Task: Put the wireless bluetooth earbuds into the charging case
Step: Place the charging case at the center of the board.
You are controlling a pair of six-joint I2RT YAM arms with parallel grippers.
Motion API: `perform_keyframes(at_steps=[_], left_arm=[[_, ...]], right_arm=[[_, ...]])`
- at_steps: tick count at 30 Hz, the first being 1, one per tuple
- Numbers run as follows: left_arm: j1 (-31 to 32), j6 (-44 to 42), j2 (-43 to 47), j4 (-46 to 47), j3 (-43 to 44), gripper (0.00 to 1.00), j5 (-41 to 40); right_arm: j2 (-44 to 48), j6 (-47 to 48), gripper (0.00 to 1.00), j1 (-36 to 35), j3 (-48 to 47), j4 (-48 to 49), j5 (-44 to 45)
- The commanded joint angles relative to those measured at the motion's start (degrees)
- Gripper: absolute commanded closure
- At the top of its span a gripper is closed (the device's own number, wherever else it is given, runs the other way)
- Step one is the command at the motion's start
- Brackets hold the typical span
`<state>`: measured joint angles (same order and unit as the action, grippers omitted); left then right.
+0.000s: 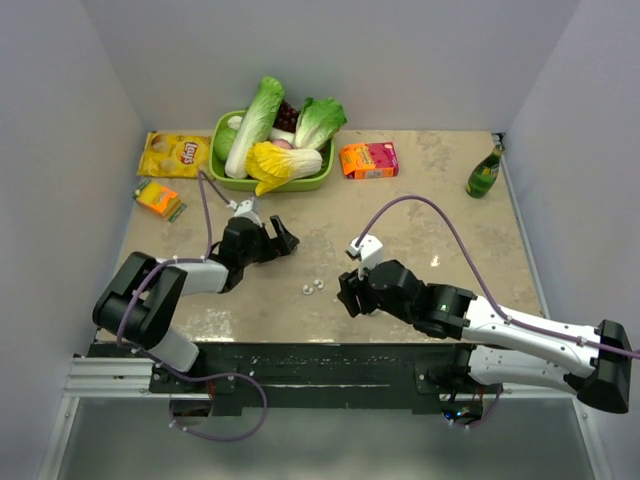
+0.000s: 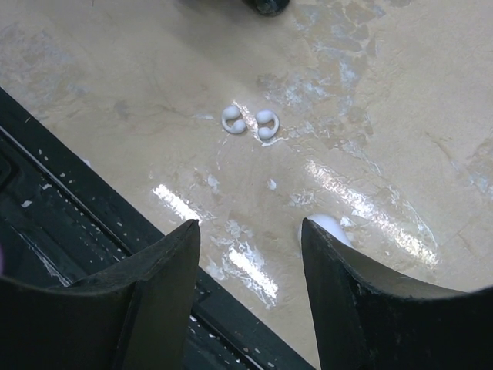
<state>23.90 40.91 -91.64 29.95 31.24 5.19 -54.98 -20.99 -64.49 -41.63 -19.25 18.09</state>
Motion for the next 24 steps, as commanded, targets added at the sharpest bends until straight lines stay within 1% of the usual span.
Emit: perform_keyframes(at_steps=[1,4,6,7,8,9,10,11,12,14,15,16,17,18,19,20,21,22,23,24], left_arm=[[-2.89,0.32,5.4,-6.48,-4.34,0.0,-3.69],[-3.16,-0.3,9.44,-9.2,-4.61,0.0,-5.01],[-2.98,-0.91,12.08,-12.8,-4.61,0.0,-8.43],[-2.72,-0.74,15.14,-14.12,-4.61,0.0,-9.66],[-2.37,-0.48,17.08,-15.35,-5.05,0.0,-12.02],[-0.71,-0.21,19.19,-15.89,-5.49,0.0,-13.79],[0.52,0.48,23.56,-16.15,-6.54,0.0,-15.81],[1.49,1.19,25.61,-16.77,-7.16,0.0,-19.57],[2.37,2.15,27.37,-17.03,-7.86,0.0,-20.39],[2.38,5.32,30.98,-17.21,-9.26,0.0,-18.65],[2.38,6.72,32.3,-16.25,-10.23,0.0,-18.29],[2.47,9.69,35.35,-14.24,-14.15,0.0,-17.5],[2.47,10.07,36.95,-5.26,-16.89,0.0,-13.23],[2.47,11.29,38.45,-1.52,-19.53,0.0,-12.49],[2.73,15.65,40.38,1.31,-23.38,0.0,-12.05],[3.17,16.57,40.83,5.77,-24.38,0.0,-11.18],[5.61,16.58,40.83,4.68,-22.3,0.0,-11.6],[7.72,14.49,39.53,1.54,-19.76,0.0,-14.65],[10.35,12.64,38.21,-5.1,-16.86,0.0,-16.6],[15.95,11.32,36.46,-9.0,-10.48,0.0,-19.14]], right_arm=[[0.14,-0.63,0.41,-0.11,-0.21,0.61,1.77],[0.93,-1.06,0.41,-0.11,-0.3,0.09,3.09],[1.8,-2.55,0.41,-0.11,-0.12,-0.27,6.51],[2.07,-3.52,0.41,-0.11,0.23,-0.27,8.78],[2.51,-4.4,0.4,-0.11,1.1,-0.18,12.55],[3.03,-5.8,0.35,-0.2,1.63,0.08,14.33],[4.17,-6.94,0.27,-0.11,2.25,0.35,15.74],[4.96,-8.0,0.16,-0.02,3.99,1.48,16.62],[5.58,-8.79,0.07,0.41,4.79,2.19,16.46],[6.2,-8.54,0.05,0.85,5.76,3.59,15.05],[6.11,-9.15,0.05,0.94,5.94,3.6,15.22],[6.11,-9.76,0.05,1.12,6.2,3.51,16.09],[6.37,-10.38,0.05,1.12,6.47,3.16,16.97],[6.9,-11.51,0.06,1.12,6.82,3.07,18.03],[7.51,-12.31,0.06,1.12,7.6,2.9,20.82],[9.43,-13.27,0.06,1.12,8.05,1.94,22.24],[10.67,-14.94,0.05,1.12,8.4,1.58,23.39],[11.9,-15.48,0.03,1.12,9.36,1.32,24.7],[13.48,-16.0,0.02,1.12,9.89,1.23,25.24],[16.11,-16.62,0.02,1.12,10.42,1.31,25.5]])
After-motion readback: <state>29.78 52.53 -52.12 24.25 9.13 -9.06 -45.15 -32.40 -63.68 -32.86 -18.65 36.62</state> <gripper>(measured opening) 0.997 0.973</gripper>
